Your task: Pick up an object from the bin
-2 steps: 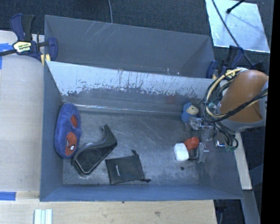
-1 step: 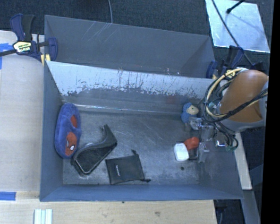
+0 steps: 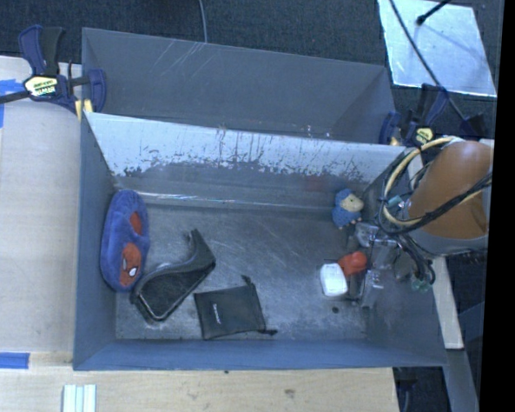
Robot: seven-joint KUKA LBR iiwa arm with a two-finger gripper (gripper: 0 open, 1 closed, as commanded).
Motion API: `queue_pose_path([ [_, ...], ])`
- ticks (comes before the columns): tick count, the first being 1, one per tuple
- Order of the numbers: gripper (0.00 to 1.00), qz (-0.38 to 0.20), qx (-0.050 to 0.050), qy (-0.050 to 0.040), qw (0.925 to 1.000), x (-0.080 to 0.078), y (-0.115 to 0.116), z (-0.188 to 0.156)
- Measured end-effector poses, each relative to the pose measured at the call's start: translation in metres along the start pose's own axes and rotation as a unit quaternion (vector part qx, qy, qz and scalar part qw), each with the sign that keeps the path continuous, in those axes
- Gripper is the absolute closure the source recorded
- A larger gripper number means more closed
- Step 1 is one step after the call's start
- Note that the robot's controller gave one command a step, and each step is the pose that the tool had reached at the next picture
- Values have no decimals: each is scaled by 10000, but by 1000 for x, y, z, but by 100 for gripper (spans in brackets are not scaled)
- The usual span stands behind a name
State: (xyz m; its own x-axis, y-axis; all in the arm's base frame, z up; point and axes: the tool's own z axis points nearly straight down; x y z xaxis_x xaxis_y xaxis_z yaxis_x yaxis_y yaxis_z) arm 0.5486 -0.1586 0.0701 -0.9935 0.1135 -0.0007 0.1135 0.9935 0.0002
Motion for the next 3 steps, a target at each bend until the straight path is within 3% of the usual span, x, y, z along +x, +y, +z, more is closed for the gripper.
queue_pose_path([
  [1, 0, -7, 1, -5, 10000, 0, 0, 0],
  [2, 100, -11, -1, -20, 10000, -2, 0, -1],
  [3, 100, -16, 8, -40, 10000, -4, 0, -43],
])
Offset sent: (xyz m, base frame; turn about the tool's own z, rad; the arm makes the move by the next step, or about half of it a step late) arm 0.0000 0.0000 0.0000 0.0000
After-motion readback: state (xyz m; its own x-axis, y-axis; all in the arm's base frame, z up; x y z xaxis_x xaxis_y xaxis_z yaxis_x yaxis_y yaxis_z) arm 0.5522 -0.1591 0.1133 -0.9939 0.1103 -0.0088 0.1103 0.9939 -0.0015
